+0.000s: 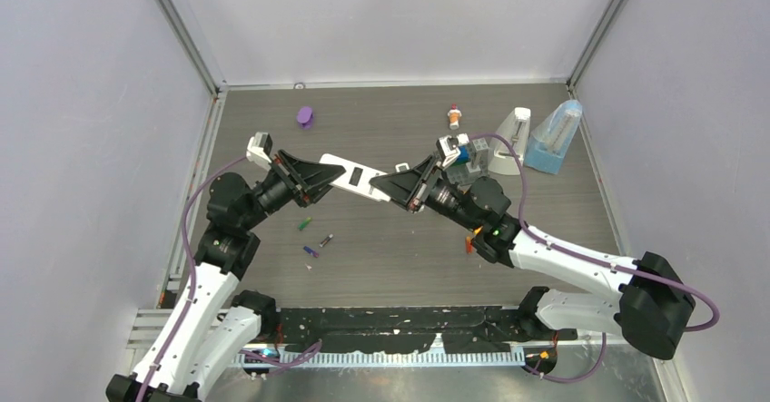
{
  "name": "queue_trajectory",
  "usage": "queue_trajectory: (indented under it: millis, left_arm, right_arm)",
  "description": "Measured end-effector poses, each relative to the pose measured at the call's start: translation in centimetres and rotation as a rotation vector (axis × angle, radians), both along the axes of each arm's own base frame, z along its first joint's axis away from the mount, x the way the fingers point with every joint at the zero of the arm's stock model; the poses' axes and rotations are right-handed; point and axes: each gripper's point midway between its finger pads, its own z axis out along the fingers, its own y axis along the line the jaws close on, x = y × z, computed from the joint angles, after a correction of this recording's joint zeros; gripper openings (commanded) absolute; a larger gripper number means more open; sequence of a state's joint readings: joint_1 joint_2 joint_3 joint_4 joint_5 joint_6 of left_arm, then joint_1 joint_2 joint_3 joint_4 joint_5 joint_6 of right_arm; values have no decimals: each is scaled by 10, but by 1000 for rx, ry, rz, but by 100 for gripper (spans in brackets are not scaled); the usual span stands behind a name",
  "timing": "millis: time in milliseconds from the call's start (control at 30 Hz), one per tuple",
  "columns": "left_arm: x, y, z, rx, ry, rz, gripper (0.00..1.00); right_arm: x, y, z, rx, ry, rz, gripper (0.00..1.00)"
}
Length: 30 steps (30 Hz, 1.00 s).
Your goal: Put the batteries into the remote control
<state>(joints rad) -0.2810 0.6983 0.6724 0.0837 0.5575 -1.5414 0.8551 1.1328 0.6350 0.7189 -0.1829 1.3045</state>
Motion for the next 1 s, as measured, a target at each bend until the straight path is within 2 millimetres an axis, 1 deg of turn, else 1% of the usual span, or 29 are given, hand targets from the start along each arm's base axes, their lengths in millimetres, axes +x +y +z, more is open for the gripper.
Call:
queue_trajectory:
  millis: [167,267,333,400,433,467,500,567,633,667,733,833,900,1000]
  left_arm:
    - [5,2,-1,1,6,17,0]
    - [7,2,-4,9,11,21,0]
    - [11,4,-8,25,11,31,0]
    - [14,6,-13,44,14,48,0]
    - [16,7,-15,58,15,59,0]
    - [18,9,-17,76,14,68,0]
    - [20,10,-19,96,13,78,0]
    - [29,18,-21,139,11,136,0]
    - [39,28,-21,185,-3,198,0]
    - [43,32,-22,210,-13,223,0]
    - [47,36,-24,250,-26,250,0]
    - [51,39,-36,310,-28,260,0]
    - [55,40,-46,351,-21,260,0]
    - [63,42,-62,412,-3,264,0]
  right_arm:
    - [3,-3,0,3,-5,-6,20]
    - [6,-2,-4,-5,2,-9,21]
    - [8,0,-8,-15,9,-11,24]
    - [13,2,-13,-34,21,-15,30]
    - [15,4,-15,-44,28,-16,37]
    - [16,5,-18,-56,36,-18,41]
    - [18,6,-21,-68,41,-22,49]
    - [23,5,-28,-97,47,-37,56]
    - [27,4,-35,-124,56,-49,59]
    - [30,4,-40,-137,64,-55,58]
    - [35,6,-46,-154,78,-59,55]
    - [44,14,-56,-173,101,-51,45]
    - [49,20,-63,-182,120,-40,43]
    - [56,29,-78,-197,155,-24,42]
